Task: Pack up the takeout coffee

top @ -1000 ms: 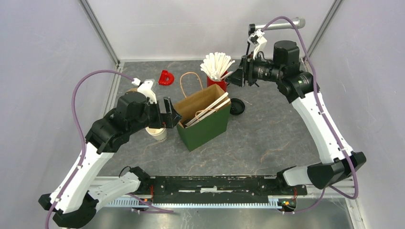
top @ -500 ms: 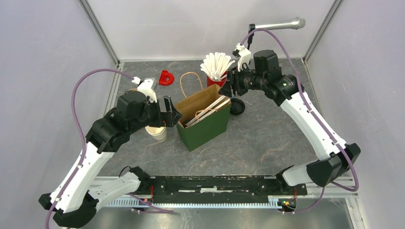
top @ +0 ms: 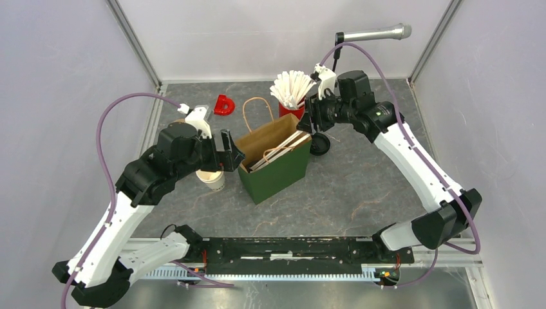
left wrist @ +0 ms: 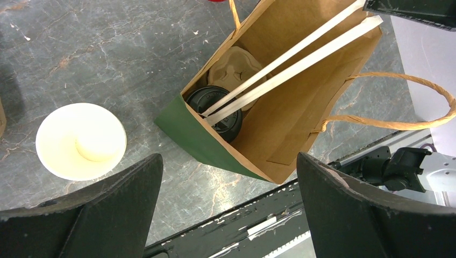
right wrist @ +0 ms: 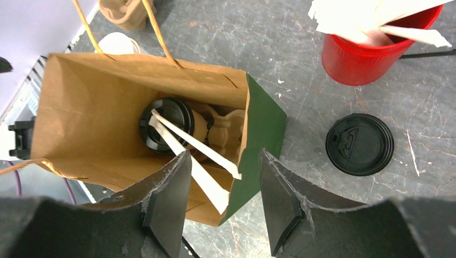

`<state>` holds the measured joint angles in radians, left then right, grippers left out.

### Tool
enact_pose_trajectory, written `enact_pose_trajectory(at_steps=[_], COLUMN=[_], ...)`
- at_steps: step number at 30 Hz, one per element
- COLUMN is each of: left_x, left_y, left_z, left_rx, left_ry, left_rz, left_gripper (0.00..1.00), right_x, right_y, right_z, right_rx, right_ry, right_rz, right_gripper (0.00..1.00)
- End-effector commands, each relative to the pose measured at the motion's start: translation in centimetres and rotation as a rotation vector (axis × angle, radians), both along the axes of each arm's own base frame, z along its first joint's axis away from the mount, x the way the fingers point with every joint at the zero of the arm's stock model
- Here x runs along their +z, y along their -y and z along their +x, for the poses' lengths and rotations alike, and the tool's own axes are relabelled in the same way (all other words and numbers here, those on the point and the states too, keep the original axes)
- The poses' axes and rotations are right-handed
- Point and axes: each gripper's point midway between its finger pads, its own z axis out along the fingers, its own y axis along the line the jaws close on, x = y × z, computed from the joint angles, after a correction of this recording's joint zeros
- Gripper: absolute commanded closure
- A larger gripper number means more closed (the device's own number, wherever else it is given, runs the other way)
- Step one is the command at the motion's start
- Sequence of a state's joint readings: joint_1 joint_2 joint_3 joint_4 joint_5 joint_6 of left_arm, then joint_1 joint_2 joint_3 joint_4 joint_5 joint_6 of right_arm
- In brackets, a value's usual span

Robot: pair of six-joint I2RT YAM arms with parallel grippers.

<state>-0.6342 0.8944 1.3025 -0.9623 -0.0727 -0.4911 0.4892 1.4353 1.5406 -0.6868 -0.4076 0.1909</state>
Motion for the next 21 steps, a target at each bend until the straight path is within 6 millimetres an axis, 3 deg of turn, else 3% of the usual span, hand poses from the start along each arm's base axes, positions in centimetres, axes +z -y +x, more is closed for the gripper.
enact_pose_trajectory(at_steps=[1,5,12,17,21], left_x=[1.0,0.9,0.7,0.6,0.5], left_y=[-0.1,-0.1,0.0,0.1,0.1], left_z=[0.5,0.6,0.6,0.6,0.5], left_rx=[-0.014,-0.014,-0.02,-0.022,-0.021], left_ry=[0.062,0.06,0.054,0.051,0.047], left_rz=[0.005,0.011,0.015,0.015,0.015], left_gripper=[0.0,0.0,0.0,0.0,0.0], right_x=[-0.6,-0.3,0.9,3.1,5.4], right_y=[0.0,-0.1,-0.2,0.0,-0.2], right_z=[0.4,0.3,0.5,0.4,-0.4], right_rx=[0.005,0.013,0.011,0.003,0.028], right_ry=[0.03,0.035,0.069,0.101,0.107], right_rz=[-0.022,-0.011,0.007,0.016,0.049], right_gripper=[0.45,0.55,0.91,1.0,1.0])
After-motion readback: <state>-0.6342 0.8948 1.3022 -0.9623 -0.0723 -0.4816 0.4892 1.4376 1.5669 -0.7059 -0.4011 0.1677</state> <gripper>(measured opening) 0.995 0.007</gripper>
